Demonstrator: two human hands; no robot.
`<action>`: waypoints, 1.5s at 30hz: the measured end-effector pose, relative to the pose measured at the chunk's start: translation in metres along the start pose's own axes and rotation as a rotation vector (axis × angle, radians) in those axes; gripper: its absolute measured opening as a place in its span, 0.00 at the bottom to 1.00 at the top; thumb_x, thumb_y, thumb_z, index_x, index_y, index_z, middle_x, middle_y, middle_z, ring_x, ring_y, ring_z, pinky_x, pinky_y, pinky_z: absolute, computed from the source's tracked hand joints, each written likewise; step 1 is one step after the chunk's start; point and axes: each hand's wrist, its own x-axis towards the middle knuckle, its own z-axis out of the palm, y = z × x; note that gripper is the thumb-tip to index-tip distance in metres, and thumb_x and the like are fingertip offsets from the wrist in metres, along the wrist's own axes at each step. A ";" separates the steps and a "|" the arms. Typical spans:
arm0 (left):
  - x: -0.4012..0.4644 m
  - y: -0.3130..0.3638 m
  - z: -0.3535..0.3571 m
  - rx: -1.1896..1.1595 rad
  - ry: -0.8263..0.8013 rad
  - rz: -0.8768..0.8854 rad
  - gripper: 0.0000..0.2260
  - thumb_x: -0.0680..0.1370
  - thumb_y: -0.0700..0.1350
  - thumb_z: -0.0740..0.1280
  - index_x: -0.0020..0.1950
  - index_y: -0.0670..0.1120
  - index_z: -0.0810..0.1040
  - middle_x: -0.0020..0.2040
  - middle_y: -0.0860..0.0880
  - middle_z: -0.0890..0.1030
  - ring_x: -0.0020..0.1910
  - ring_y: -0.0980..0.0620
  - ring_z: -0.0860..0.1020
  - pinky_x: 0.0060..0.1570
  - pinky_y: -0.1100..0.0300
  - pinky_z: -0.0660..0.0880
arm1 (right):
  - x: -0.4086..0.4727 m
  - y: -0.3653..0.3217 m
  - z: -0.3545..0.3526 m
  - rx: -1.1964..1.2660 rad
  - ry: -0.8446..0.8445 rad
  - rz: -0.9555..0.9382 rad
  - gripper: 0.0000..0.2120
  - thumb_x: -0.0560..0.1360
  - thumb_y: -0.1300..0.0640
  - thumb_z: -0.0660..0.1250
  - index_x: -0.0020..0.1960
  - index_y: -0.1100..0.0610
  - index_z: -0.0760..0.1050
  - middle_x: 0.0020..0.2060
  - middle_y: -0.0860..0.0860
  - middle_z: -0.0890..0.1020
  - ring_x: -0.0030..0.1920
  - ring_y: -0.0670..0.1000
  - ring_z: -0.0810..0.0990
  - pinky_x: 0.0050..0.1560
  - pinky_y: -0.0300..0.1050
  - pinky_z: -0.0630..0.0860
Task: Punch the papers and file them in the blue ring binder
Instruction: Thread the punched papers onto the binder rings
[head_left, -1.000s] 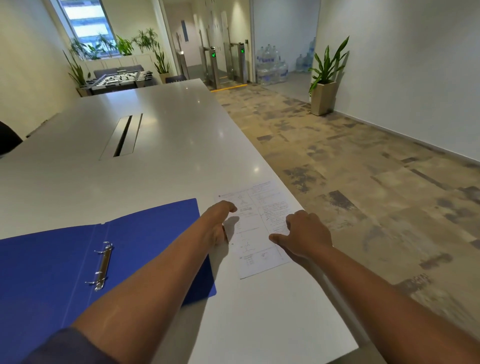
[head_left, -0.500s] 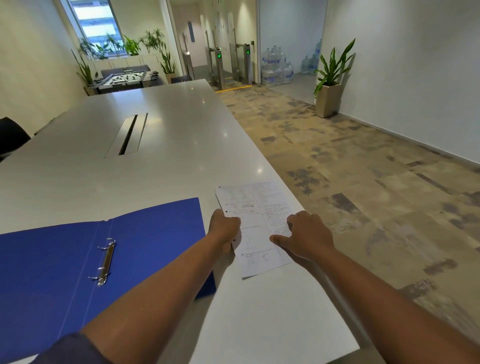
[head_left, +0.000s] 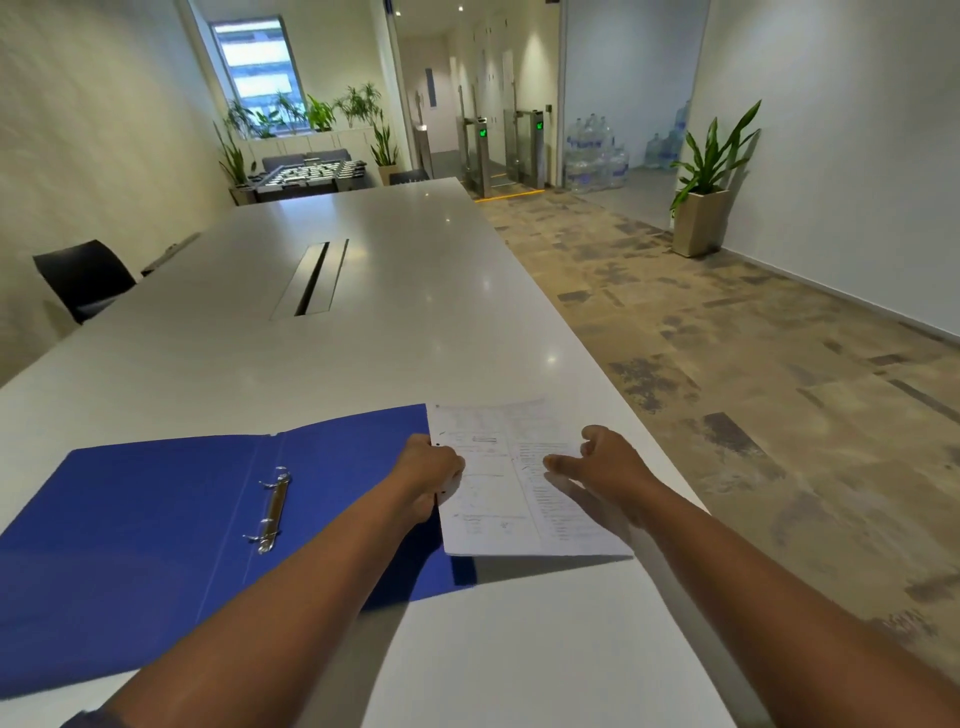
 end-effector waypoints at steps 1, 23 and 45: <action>-0.002 0.001 -0.008 0.006 0.000 0.000 0.13 0.76 0.29 0.64 0.59 0.35 0.75 0.53 0.39 0.83 0.45 0.43 0.80 0.44 0.51 0.75 | 0.000 -0.004 0.005 0.026 -0.009 0.014 0.46 0.72 0.44 0.77 0.80 0.59 0.59 0.76 0.57 0.69 0.74 0.58 0.71 0.65 0.48 0.70; -0.043 0.022 -0.157 -0.057 0.068 0.399 0.19 0.81 0.37 0.68 0.63 0.58 0.72 0.56 0.47 0.86 0.54 0.42 0.85 0.58 0.34 0.78 | -0.015 -0.098 0.082 0.724 -0.343 -0.179 0.13 0.80 0.64 0.68 0.64 0.59 0.77 0.56 0.57 0.86 0.56 0.60 0.86 0.58 0.61 0.81; -0.017 -0.007 -0.221 -0.308 -0.160 -0.064 0.18 0.79 0.26 0.63 0.65 0.41 0.75 0.59 0.38 0.83 0.51 0.39 0.85 0.47 0.42 0.83 | -0.014 -0.142 0.140 0.422 -0.324 0.203 0.09 0.80 0.69 0.65 0.59 0.68 0.78 0.54 0.60 0.86 0.53 0.60 0.85 0.55 0.56 0.80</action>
